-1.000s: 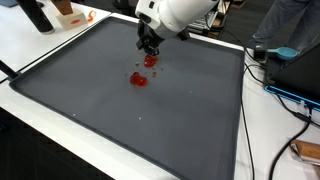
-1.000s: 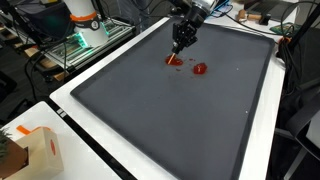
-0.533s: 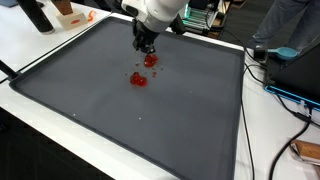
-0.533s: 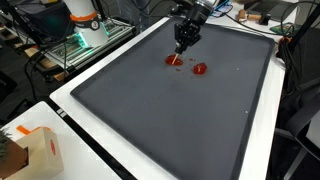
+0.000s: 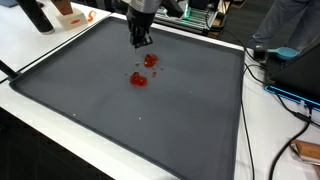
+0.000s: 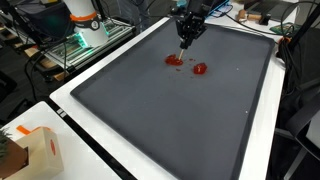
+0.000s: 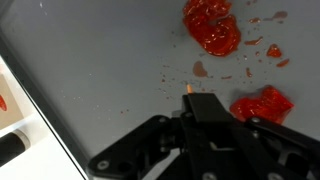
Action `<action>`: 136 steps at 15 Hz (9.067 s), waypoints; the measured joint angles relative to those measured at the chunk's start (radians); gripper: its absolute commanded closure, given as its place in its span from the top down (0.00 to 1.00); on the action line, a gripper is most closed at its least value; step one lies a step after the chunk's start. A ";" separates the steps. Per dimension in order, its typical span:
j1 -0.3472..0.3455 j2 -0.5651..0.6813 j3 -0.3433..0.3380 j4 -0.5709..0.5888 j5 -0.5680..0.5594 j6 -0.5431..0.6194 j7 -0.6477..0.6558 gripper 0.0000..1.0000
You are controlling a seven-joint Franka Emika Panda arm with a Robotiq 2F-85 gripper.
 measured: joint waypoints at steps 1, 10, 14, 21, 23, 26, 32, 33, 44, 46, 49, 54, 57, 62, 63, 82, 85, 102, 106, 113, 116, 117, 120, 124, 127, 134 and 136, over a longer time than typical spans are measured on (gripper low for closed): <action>-0.008 -0.016 -0.002 -0.012 0.026 0.024 -0.031 0.03; -0.065 -0.168 -0.005 -0.109 0.305 0.098 -0.352 0.03; -0.074 -0.223 -0.006 -0.144 0.383 0.100 -0.468 0.03; -0.078 -0.291 -0.006 -0.192 0.428 0.100 -0.577 0.03; -0.078 -0.305 -0.006 -0.201 0.428 0.100 -0.586 0.03; -0.078 -0.324 -0.006 -0.218 0.428 0.100 -0.600 0.03; -0.078 -0.344 -0.006 -0.234 0.427 0.100 -0.618 0.12; -0.078 -0.344 -0.005 -0.232 0.427 0.100 -0.618 0.12; -0.078 -0.343 -0.005 -0.232 0.427 0.100 -0.618 0.03; -0.078 -0.340 -0.005 -0.229 0.427 0.105 -0.618 0.03; -0.079 -0.314 -0.006 -0.213 0.425 0.137 -0.618 0.03; -0.079 -0.230 -0.006 -0.179 0.424 0.221 -0.634 0.03; -0.079 -0.173 -0.011 -0.150 0.424 0.272 -0.644 0.03; -0.080 -0.095 -0.019 -0.099 0.425 0.323 -0.665 0.03; -0.080 -0.081 -0.020 -0.090 0.425 0.327 -0.668 0.03; -0.079 0.083 -0.038 0.005 0.417 0.355 -0.703 0.03; -0.078 0.098 -0.046 0.009 0.402 0.368 -0.703 0.03; -0.072 0.134 -0.055 0.040 0.375 0.376 -0.703 0.03; -0.072 0.110 -0.055 0.042 0.375 0.375 -0.703 0.03; -0.072 0.015 -0.055 0.032 0.377 0.320 -0.703 0.03; -0.072 -0.039 -0.055 0.017 0.378 0.269 -0.703 0.03; -0.072 -0.056 -0.055 0.013 0.379 0.248 -0.703 0.03; -0.072 -0.109 -0.053 -0.005 0.381 0.185 -0.703 0.03; -0.072 -0.164 -0.049 -0.026 0.384 0.123 -0.712 0.03; -0.072 -0.190 -0.045 -0.039 0.385 0.089 -0.724 0.03; -0.072 -0.232 -0.033 -0.072 0.385 0.042 -0.747 0.03; -0.072 -0.241 -0.031 -0.082 0.385 0.031 -0.754 0.03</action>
